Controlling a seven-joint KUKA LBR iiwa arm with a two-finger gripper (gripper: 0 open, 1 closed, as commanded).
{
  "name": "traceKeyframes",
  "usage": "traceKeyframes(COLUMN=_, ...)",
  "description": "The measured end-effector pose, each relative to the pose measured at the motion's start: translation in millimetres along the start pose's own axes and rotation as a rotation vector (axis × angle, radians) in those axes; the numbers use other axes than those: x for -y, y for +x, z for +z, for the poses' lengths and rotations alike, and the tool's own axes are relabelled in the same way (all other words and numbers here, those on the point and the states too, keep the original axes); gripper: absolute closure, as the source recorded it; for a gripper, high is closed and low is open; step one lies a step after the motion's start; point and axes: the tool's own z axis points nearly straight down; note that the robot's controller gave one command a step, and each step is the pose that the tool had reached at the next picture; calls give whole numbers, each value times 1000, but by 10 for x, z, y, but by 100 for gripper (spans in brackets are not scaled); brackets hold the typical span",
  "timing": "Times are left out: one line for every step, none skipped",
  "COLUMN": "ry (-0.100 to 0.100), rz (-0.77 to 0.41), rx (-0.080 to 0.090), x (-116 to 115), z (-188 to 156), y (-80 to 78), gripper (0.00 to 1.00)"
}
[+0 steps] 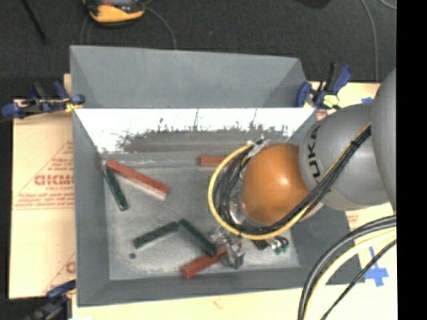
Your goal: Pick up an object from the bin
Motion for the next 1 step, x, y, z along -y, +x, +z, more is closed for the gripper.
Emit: traceKeyframes(ry=2, rz=-192, rx=1, x=244, z=-1607, y=184, gripper=100)
